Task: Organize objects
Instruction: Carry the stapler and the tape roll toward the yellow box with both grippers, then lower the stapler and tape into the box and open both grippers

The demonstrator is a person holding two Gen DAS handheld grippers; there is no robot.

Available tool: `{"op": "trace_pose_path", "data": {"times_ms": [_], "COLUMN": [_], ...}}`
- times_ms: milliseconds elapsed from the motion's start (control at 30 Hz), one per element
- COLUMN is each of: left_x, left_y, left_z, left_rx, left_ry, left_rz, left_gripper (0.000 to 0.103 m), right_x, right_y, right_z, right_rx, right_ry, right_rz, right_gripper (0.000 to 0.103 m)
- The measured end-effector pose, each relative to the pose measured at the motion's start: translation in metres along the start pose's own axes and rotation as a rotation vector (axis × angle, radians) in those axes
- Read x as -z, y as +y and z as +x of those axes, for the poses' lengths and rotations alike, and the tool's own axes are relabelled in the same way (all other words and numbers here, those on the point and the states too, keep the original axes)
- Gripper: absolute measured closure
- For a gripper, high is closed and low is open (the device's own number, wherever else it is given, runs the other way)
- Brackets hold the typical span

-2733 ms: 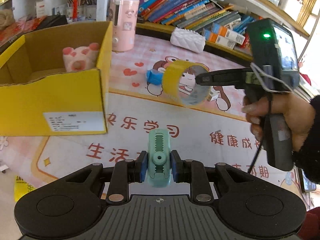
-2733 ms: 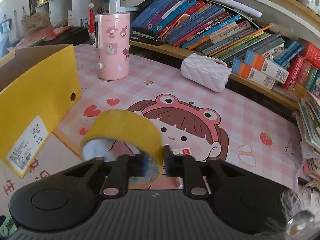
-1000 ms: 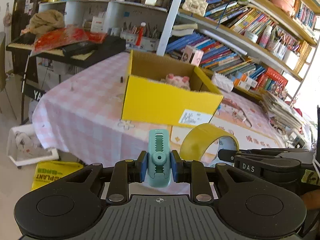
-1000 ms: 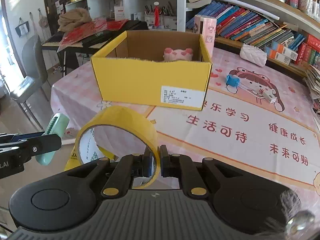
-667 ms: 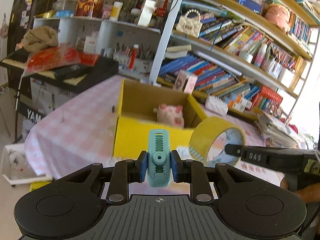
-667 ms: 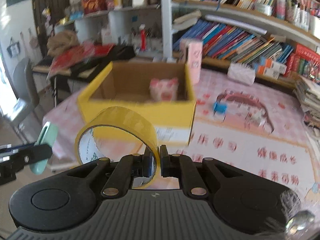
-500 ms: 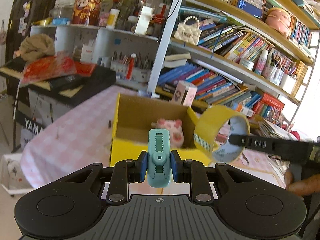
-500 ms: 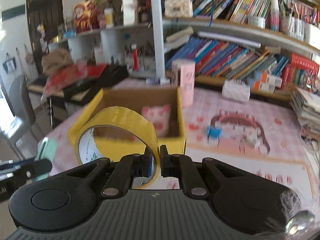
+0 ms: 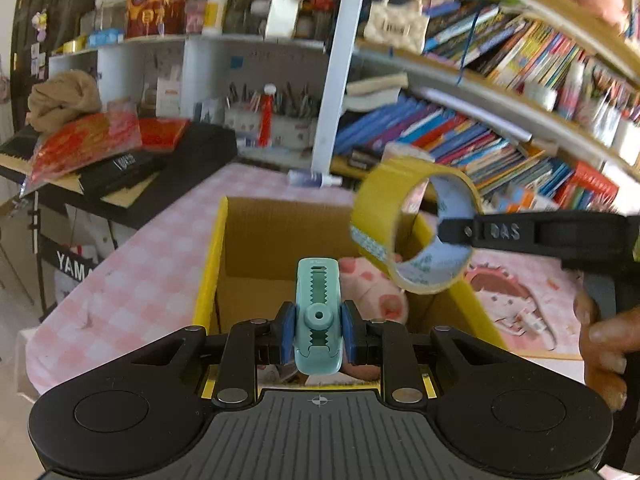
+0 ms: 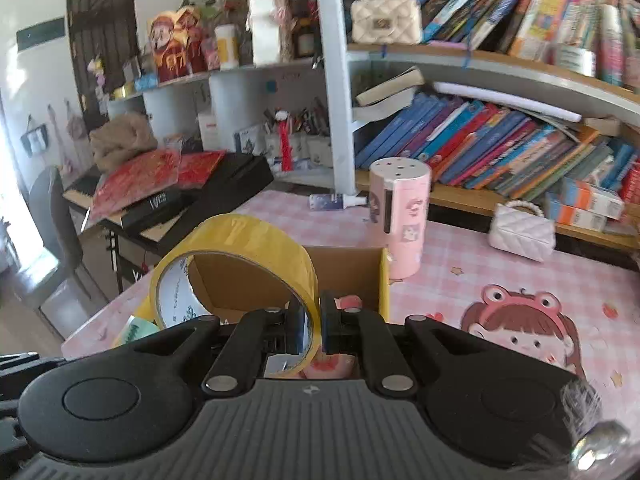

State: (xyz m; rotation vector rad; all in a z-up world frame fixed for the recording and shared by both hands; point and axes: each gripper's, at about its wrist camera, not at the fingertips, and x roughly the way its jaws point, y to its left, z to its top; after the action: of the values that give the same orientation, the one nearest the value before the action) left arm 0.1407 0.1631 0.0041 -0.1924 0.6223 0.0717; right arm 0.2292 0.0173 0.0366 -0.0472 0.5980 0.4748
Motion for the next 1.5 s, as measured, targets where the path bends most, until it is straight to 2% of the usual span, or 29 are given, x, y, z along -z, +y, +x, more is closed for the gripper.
{"op": "trace_pose_path", "data": {"times_ms": [300, 567, 733, 1000, 1067, 1100, 1133, 1200, 1267, 1433, 1500], "left_x": [0.001, 0.009, 0.008, 0.008, 0.009, 0.009, 0.009, 0.009, 0.009, 0.008, 0.008], "left_y": [-0.007, -0.009, -0.009, -0.012, -0.014, -0.015, -0.015, -0.017, -0.018, -0.021, -0.022], "left_z": [0.052, 0.071, 0.073, 0.069, 0.067, 0.065, 0.063, 0.057, 0.050, 0.026, 0.013], "left_rx": [-0.021, -0.025, -0.013, -0.008, -0.010, -0.011, -0.011, -0.009, -0.006, 0.010, 0.014], "left_ry": [0.122, 0.200, 0.207, 0.205, 0.201, 0.195, 0.189, 0.173, 0.153, 0.081, 0.046], "left_rz": [-0.004, -0.021, -0.027, -0.014, -0.007, -0.004, 0.000, 0.009, 0.014, 0.031, 0.042], "left_gripper": [0.080, 0.080, 0.080, 0.079, 0.077, 0.076, 0.072, 0.065, 0.051, 0.036, 0.035], "right_x": [-0.006, -0.004, 0.002, 0.011, 0.010, 0.010, 0.010, 0.009, 0.007, 0.005, 0.005], "right_y": [0.005, 0.015, 0.028, 0.037, 0.036, 0.036, 0.036, 0.035, 0.031, 0.021, 0.018], "right_z": [0.073, 0.112, 0.129, 0.136, 0.133, 0.130, 0.127, 0.117, 0.107, 0.068, 0.048], "right_rx": [-0.049, -0.050, -0.078, -0.079, -0.086, -0.083, -0.082, -0.077, -0.084, -0.077, -0.061], "right_ry": [0.119, 0.210, 0.298, 0.347, 0.352, 0.346, 0.333, 0.315, 0.298, 0.223, 0.174], "right_rz": [-0.104, -0.184, -0.276, -0.338, -0.329, -0.326, -0.323, -0.317, -0.290, -0.198, -0.160], "right_gripper": [0.095, 0.095, 0.095, 0.093, 0.085, 0.072, 0.064, 0.059, 0.058, 0.055, 0.054]}}
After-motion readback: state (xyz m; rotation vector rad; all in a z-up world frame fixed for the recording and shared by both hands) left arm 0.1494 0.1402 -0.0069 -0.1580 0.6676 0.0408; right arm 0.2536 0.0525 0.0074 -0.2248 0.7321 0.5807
